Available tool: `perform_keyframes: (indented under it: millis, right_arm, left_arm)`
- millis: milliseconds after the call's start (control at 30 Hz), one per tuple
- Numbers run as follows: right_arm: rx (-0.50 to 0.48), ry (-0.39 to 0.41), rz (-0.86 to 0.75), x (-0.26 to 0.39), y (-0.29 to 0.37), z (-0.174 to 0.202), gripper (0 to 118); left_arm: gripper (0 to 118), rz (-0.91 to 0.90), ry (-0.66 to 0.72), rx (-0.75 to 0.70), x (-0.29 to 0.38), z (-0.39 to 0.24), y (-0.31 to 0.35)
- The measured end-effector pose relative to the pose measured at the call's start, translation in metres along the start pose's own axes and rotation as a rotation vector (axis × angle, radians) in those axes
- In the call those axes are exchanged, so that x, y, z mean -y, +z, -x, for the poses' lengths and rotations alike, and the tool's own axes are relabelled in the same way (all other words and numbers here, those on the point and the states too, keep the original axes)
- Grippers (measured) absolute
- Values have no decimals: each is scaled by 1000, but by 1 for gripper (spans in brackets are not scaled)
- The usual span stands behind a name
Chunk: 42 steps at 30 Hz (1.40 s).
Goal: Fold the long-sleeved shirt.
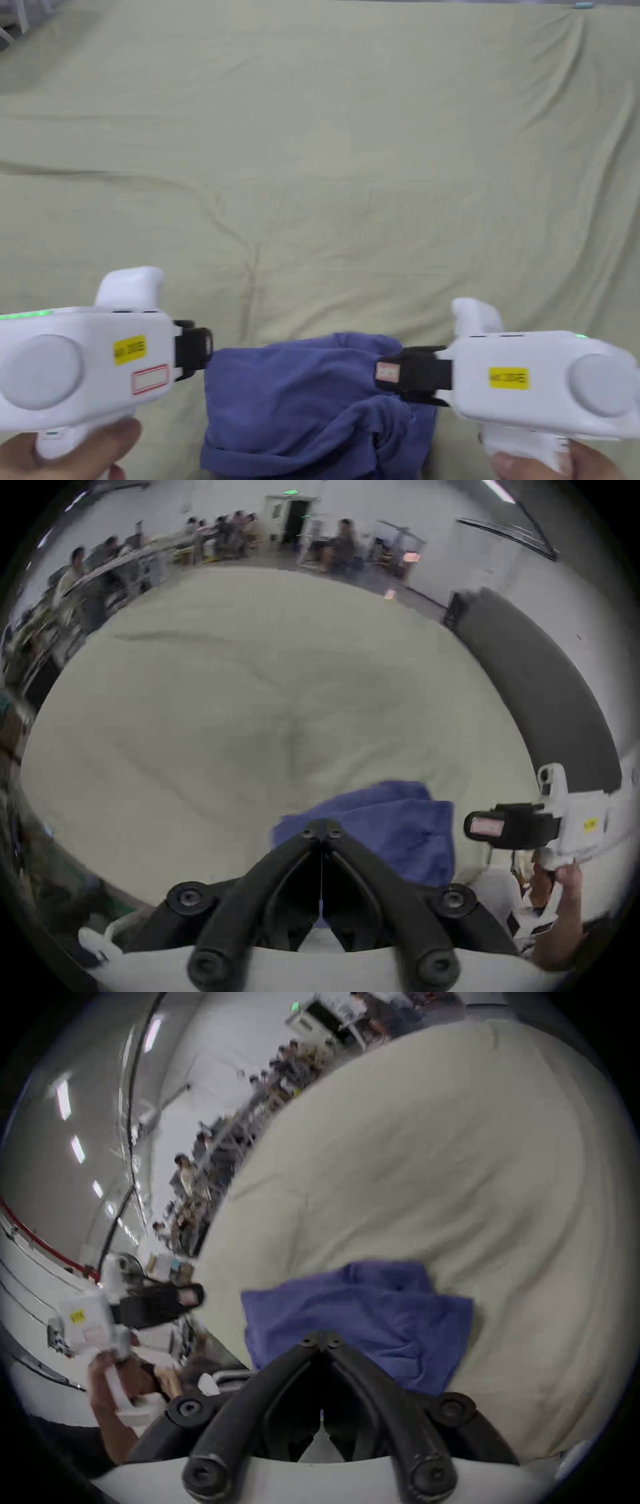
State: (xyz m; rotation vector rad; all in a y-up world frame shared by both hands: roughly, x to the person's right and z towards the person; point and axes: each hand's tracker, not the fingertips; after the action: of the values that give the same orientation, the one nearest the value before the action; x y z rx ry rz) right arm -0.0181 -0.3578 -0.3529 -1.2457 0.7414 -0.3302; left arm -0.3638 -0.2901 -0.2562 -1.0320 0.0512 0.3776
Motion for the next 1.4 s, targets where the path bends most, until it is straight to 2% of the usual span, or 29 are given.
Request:
perform_keyframes:
  millis: [100, 133, 167, 200, 267, 300, 333, 367, 400, 433, 467, 600, 700, 733, 800, 900, 967, 1033, 1100, 1167, 1300, 1400]
  right_arm:
    - [136, -15, 136, 3, -49, -8, 0]
    - [239, 21, 212, 6, -63, -11, 0]
    - [249, 17, 229, 9, -70, -15, 0]
    - [144, -37, 141, 8, -64, -15, 0]
    - [171, -12, 166, 3, -58, -11, 0]
    - [175, -1, 168, 2, -58, -10, 0]
    - [175, -1, 168, 3, -59, -11, 0]
    - [174, -1, 168, 3, -59, -12, 0]
    - [169, -6, 166, 3, -58, -12, 0]
    - [159, -14, 161, 3, -57, -14, 0]
    - [152, -23, 157, 4, -56, -15, 0]
    - [103, -72, 122, 7, -48, -22, 0]
    - [76, -91, 73, 9, -37, -22, 0]
    - [71, -104, 50, 10, -31, -22, 0]
    - [58, -119, 7, 10, -19, -18, 0]
    - [98, -106, -52, 6, -4, -1, 0]
    - [134, -116, -105, 3, 1, 15, 0]
    - [100, -134, -125, 2, -4, 34, 0]
    - [7, -209, -132, 2, -13, 48, 0]
    - [-46, -209, -106, 1, -29, 68, 0]
    - [-79, -85, -19, 3, -63, 124, 0]
    - [-136, -49, 27, 12, -78, 155, 0]
  left_arm:
    - [0, 37, 42, 41, 9, 20, -6]
    - [0, 48, 56, 50, 12, 21, -8]
    - [0, 50, 58, 56, 15, 21, -9]
    - [0, 57, 70, 78, 17, 22, -12]
    - [2, 69, 77, 106, 19, 21, -19]
    - [28, 72, 79, 115, 21, 17, -19]
    - [90, 64, 87, 126, 23, 17, -24]
    - [118, 64, 99, 139, 24, 17, -28]
    - [118, 81, 110, 165, 26, 17, -35]
    - [117, 12, 122, 217, 23, 20, -32]
    - [117, 99, 122, 204, 25, 20, -38]
    - [114, 218, 58, 237, 33, 18, -95]
    - [34, 272, -8, 226, 39, 17, -134]
    - [20, 233, -1, 210, 38, 17, -132]
    - [20, 240, 62, 325, 29, 22, -126]
    - [13, 214, -6, 302, 9, 19, -95]
    - [12, 223, 87, 391, -8, 37, -77]
    - [12, 196, 192, 440, -23, 69, -57]
    - [12, 170, 191, 389, -38, 100, -27]
    - [12, 148, 209, 293, -48, 140, -2]
    - [12, 180, 228, 37, -64, 232, 29]
    - [12, 219, 243, -139, -76, 310, 27]
